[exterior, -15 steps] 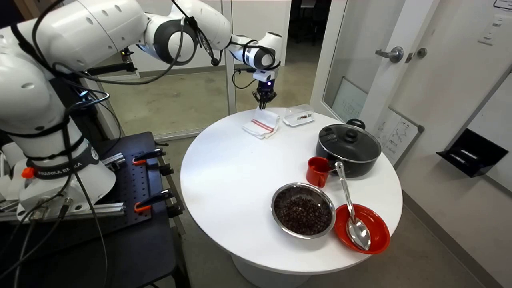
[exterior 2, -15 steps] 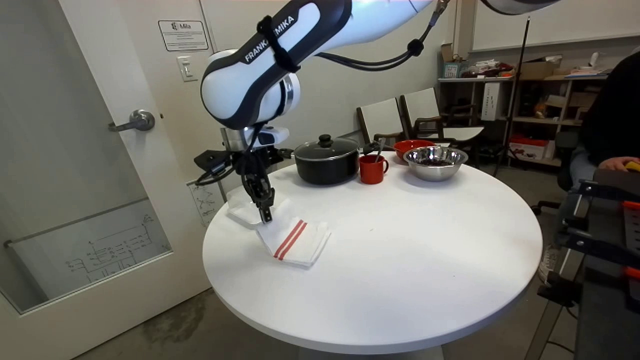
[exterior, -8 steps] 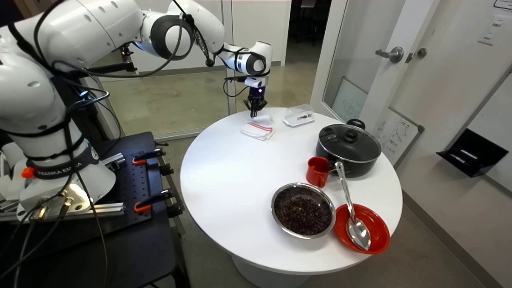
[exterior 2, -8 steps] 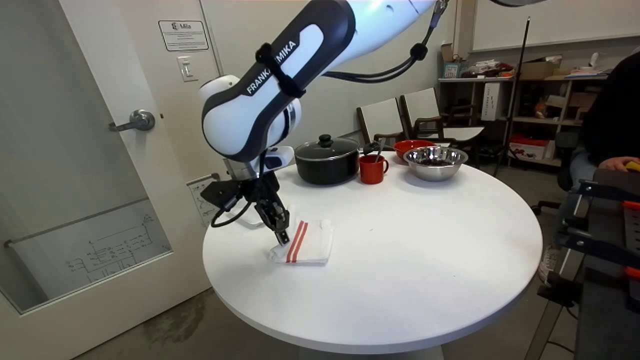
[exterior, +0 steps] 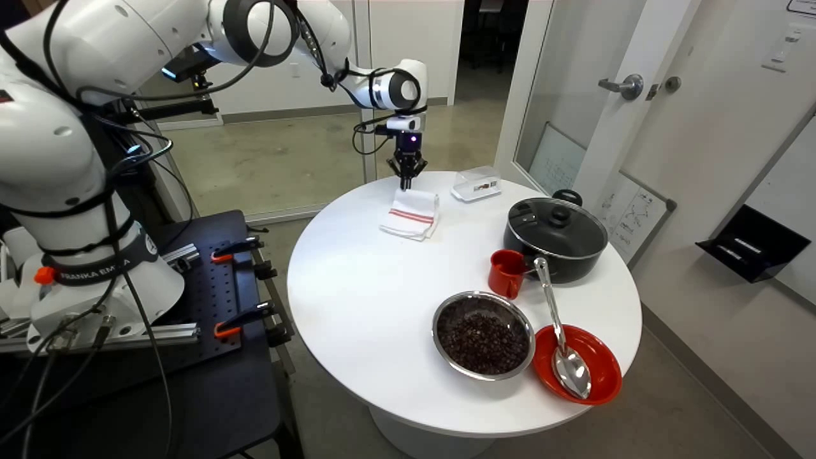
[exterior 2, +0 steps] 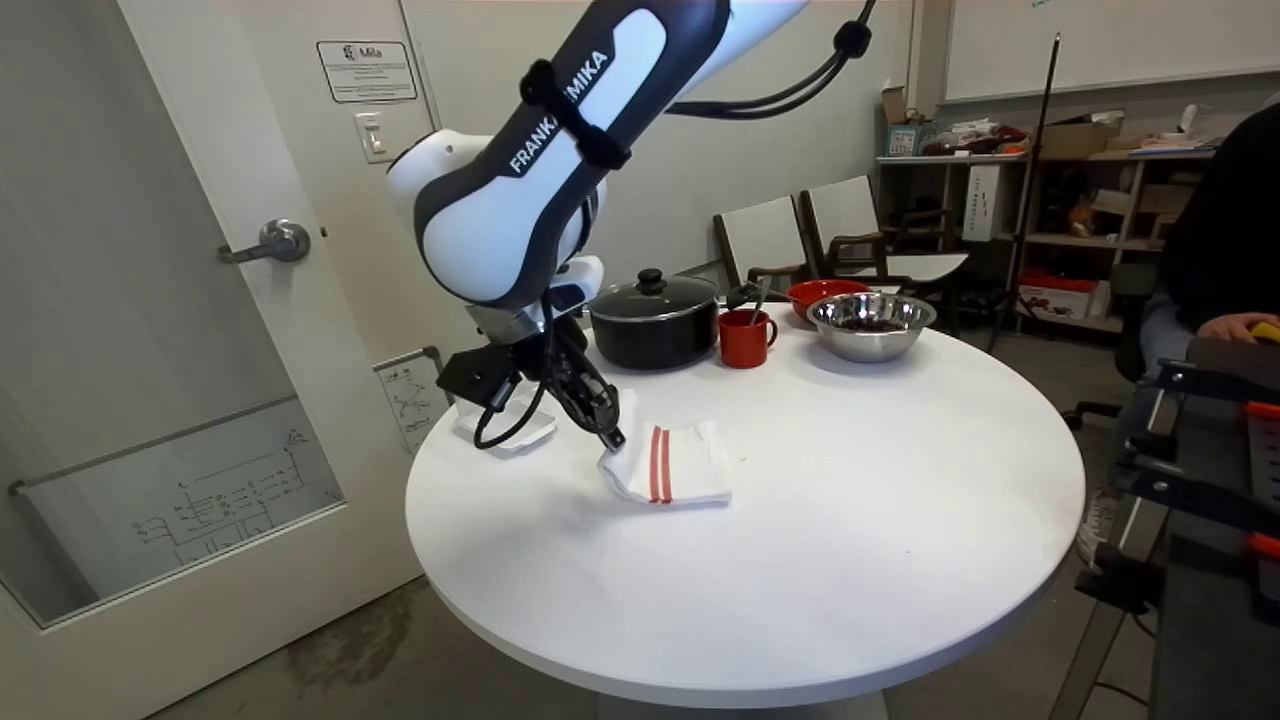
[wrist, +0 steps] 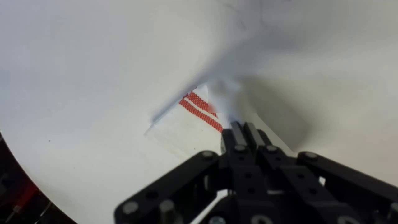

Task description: Fold the towel, then use it to wipe the table

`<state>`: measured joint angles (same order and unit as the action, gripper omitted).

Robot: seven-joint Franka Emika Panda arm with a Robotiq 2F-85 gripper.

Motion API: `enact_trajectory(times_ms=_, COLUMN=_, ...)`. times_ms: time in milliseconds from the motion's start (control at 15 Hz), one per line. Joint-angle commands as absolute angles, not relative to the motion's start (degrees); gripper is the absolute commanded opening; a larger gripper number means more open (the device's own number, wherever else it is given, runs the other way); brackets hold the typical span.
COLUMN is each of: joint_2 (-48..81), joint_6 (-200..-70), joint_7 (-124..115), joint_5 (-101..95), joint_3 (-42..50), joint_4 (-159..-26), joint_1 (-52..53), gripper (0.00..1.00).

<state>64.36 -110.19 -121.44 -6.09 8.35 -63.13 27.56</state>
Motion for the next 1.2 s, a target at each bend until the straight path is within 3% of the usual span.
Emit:
enact_trajectory(times_ms=0, joint_2=58.9, joint_6=-109.8, joint_7=-123.3, joint_5=-7.9, joint_3=10.2, joint_4=-70.4, joint_1=29.5, gripper=0.01)
enact_trajectory(times_ms=600, joint_2=54.6, joint_6=-120.3, joint_7=-124.3, joint_5=-10.8, joint_3=7.5, joint_4=-72.9, joint_1=29.7, gripper=0.01)
enact_trajectory(times_ms=1133, joint_2=54.4, joint_6=-129.1, joint_7=-122.9, joint_5=-10.9, joint_3=10.3, joint_4=-73.7, joint_1=31.8, gripper=0.01)
